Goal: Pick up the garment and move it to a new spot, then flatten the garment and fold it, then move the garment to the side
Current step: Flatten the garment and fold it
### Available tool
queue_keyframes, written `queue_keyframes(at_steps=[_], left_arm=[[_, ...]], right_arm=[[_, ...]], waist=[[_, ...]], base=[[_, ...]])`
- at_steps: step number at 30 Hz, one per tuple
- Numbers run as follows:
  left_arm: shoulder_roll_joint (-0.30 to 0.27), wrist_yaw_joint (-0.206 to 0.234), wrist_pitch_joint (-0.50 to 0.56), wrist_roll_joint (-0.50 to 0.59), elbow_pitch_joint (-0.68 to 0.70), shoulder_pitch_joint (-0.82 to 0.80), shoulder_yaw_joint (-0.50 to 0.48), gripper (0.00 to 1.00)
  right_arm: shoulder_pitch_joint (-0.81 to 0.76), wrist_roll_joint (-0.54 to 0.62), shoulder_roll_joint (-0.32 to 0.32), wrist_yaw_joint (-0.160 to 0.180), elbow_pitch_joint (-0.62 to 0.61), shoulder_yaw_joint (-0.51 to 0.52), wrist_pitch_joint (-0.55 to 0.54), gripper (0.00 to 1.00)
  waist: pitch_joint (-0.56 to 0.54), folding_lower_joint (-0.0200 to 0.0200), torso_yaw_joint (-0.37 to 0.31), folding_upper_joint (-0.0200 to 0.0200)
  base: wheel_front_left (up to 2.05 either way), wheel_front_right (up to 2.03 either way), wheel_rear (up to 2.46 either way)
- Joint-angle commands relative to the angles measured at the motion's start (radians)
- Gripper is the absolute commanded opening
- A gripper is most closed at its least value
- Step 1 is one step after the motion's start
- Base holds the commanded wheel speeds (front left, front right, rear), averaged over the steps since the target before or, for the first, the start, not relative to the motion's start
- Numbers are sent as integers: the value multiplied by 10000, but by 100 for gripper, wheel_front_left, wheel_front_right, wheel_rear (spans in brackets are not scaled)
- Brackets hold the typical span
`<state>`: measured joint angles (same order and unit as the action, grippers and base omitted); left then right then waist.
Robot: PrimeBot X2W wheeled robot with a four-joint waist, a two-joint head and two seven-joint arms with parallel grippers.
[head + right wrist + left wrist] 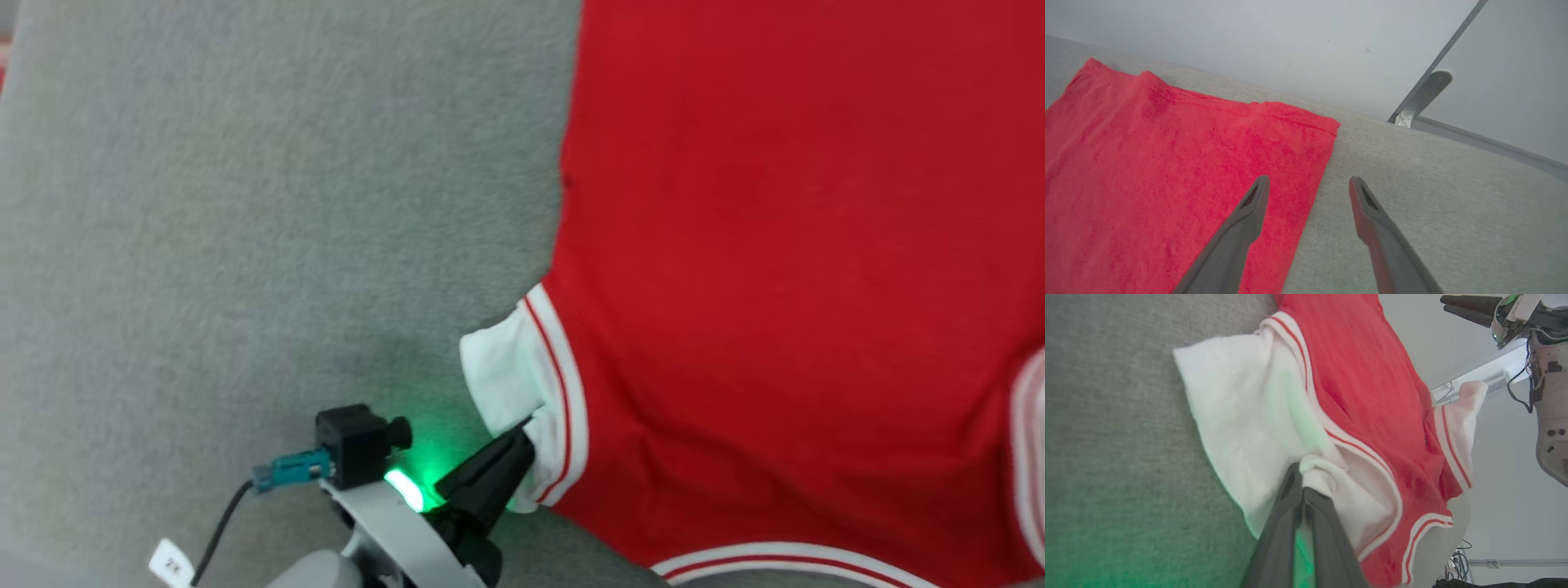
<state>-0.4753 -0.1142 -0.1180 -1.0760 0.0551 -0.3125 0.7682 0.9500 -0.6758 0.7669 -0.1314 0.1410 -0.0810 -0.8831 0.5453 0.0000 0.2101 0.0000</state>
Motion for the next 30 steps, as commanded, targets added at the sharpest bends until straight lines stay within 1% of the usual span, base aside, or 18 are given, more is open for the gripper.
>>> queue_keyframes(at_steps=[1, 3, 6, 10, 16, 19, 20, 21, 22, 23, 24, 30], left_arm=[[217, -98, 51, 14, -122, -231, 133, 0], [317, -116, 68, 41, -207, -371, 276, 0], [469, -141, 30, 44, -339, -578, 478, 0], [578, -142, -53, -14, -481, -736, 752, 0], [587, -129, -210, -165, -604, -1041, 1160, 0], [550, -128, -295, -261, -667, -1211, 1331, 0], [533, -128, -343, -287, -685, -1274, 1378, 0], [508, -127, -377, -333, -690, -1333, 1422, 0], [482, -128, -431, -349, -703, -1393, 1451, 0], [453, -128, -499, -361, -727, -1453, 1453, 0], [419, -128, -572, -403, -746, -1510, 1455, 0], [87, -106, -935, -355, -1073, -1584, 1279, 0]], right_arm=[[451, 103, -114, 15, 382, -231, -425, 100], [1322, 387, -208, 15, 1125, -512, -1080, 100], [2280, 1081, -179, 15, 2123, -854, -1646, 100], [3245, 1734, -200, 15, 3302, -720, -2268, 100], [3876, 2283, -468, 14, 4555, -426, -2809, 100], [3734, 2297, -622, 14, 4817, -572, -3015, 100], [3715, 2209, -700, 14, 4834, -618, -3039, 98], [3707, 2162, -749, 11, 4815, -665, -2994, 53], [3679, 2139, -786, 8, 4779, -710, -2880, 44], [3650, 2123, -793, 8, 4739, -733, -2737, 44], [3629, 2095, -773, 8, 4704, -738, -2570, 0], [3315, 1556, -520, 9, 4654, -756, -1710, 0]], waist=[[785, 0, 781, 0], [974, 0, 990, 0], [1241, 0, 1267, 0], [1496, 0, 1534, 0], [1782, 0, 1630, 0], [1828, 0, 1602, 0], [1828, 0, 1587, 0], [1825, 0, 1573, 0], [1802, 0, 1555, 0], [1761, 0, 1526, 0], [1711, 0, 1498, 0], [1085, 0, 1192, 0]], base=[[0, 0, 0], [0, 0, 0], [0, 0, 0], [0, 0, 0], [0, 0, 0], [0, 0, 0], [0, 0, 0], [0, 0, 0], [0, 0, 0], [0, 0, 0], [0, 0, 0], [0, 0, 0]])
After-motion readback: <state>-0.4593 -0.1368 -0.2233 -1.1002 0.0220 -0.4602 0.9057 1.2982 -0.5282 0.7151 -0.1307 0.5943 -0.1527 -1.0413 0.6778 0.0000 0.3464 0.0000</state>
